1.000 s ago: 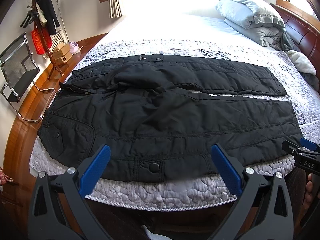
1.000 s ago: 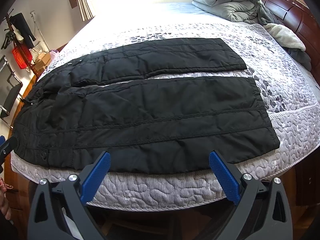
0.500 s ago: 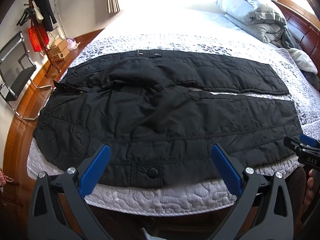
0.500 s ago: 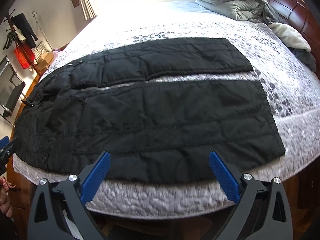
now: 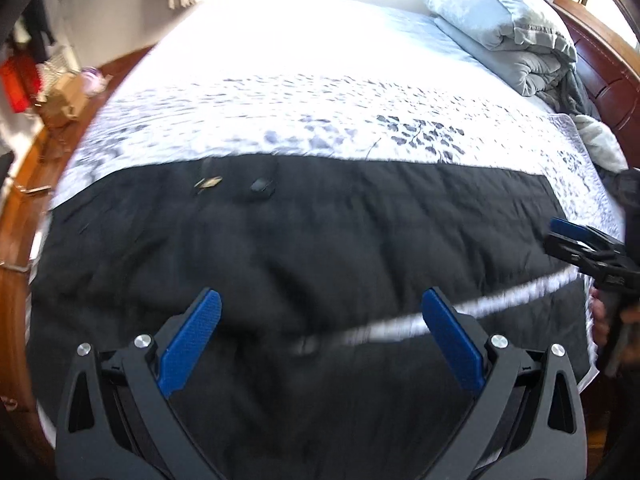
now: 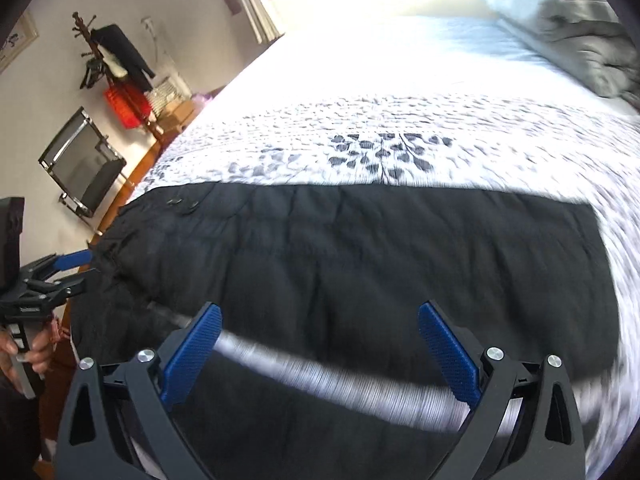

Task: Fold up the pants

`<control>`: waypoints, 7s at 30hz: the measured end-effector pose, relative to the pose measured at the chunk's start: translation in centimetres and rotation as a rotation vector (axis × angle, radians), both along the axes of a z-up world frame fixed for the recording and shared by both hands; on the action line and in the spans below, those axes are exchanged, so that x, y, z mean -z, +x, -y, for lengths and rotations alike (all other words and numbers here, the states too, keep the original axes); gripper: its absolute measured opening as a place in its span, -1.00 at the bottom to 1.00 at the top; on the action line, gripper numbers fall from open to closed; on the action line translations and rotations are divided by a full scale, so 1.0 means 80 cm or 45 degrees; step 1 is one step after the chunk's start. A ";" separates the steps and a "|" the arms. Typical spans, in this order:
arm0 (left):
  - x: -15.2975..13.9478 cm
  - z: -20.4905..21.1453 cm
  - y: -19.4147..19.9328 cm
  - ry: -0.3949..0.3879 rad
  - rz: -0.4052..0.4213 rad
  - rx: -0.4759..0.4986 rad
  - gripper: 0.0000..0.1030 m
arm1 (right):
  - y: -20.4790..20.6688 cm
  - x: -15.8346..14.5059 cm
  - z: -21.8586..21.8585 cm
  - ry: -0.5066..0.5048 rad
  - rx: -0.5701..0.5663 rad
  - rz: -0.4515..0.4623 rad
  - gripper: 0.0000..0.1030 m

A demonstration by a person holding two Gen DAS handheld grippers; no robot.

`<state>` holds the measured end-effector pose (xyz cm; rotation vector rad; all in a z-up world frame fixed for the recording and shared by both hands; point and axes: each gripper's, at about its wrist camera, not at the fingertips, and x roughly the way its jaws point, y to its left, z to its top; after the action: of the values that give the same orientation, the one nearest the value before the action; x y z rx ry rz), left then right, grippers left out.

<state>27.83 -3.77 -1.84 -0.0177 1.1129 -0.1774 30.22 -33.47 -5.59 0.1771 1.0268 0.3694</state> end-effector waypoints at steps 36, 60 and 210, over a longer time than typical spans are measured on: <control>0.145 0.086 0.239 -0.031 -0.149 0.320 0.95 | 0.173 0.123 -0.002 0.051 -0.405 -0.043 -0.68; 0.160 0.138 0.250 -0.194 -0.264 0.785 -0.03 | 0.138 0.095 0.022 0.263 -0.343 0.150 -0.74; 0.083 0.092 -0.225 -0.105 -0.009 0.121 0.70 | -0.262 0.001 0.115 -0.316 0.299 0.071 0.48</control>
<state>9.86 -11.11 -8.46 -0.0388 1.1135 -0.3086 9.27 -42.69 -5.70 0.0624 0.9755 0.0324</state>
